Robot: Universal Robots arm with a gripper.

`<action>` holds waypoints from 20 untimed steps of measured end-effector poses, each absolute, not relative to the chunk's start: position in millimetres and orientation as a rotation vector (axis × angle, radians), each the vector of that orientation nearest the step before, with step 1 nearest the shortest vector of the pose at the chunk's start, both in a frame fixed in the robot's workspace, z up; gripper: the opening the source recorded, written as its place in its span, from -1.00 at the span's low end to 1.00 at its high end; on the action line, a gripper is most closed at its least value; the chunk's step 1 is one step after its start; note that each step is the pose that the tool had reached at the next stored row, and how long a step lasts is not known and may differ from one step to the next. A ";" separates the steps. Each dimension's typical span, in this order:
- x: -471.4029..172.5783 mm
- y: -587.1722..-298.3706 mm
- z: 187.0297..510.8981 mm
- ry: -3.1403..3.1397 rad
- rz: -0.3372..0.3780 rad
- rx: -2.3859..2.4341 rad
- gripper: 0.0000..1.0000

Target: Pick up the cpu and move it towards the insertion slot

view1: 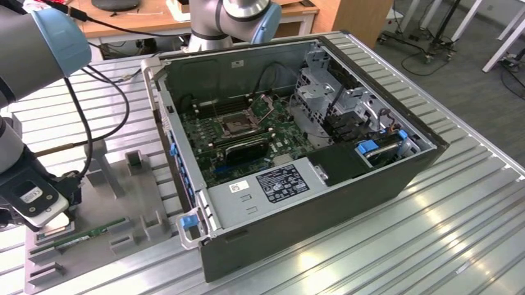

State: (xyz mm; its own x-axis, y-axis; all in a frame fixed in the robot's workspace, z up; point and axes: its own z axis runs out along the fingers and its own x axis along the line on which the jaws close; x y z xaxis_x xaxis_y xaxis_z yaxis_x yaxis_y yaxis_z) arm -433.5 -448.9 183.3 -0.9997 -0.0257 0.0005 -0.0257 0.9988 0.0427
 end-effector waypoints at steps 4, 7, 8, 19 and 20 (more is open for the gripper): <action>-433.4 -448.9 183.3 -3.140 -0.067 0.040 0.08; -433.4 -448.9 183.3 -3.140 -0.067 0.040 0.08; -433.4 -448.9 183.3 -3.140 -0.067 0.040 0.08; -433.3 -448.9 198.6 -3.140 -0.067 0.040 0.08; -433.3 -448.9 202.0 -3.140 -0.067 0.040 0.08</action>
